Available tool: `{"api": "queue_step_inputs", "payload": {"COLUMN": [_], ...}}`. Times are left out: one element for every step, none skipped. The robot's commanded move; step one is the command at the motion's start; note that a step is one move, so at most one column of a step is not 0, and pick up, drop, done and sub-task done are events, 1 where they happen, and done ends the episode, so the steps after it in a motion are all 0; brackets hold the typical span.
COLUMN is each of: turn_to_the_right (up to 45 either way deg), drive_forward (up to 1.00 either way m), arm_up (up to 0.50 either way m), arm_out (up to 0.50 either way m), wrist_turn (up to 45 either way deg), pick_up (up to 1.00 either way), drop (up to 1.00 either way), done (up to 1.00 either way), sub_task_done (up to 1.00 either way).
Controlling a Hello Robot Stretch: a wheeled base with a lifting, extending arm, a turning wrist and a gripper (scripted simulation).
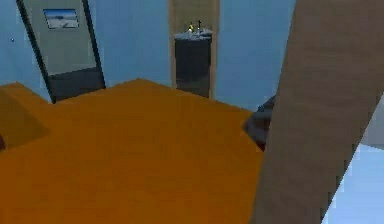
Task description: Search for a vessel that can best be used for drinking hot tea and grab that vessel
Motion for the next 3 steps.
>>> {"api": "queue_step_inputs", "payload": {"turn_to_the_right": [-42.0, 0.0, -6.0], "drive_forward": [0.00, 0.10, 0.00], "arm_up": [0.00, 0.00, 0.00], "arm_out": [0.00, 0.00, 0.00], "wrist_turn": [0.0, 0.0, 0.0], "pick_up": [0.00, 0.00, 0.00], "drop": [0.00, 0.00, 0.00], "done": [0.00, 0.00, 0.00], "sub_task_done": [0.00, 0.00, 0.00]}}
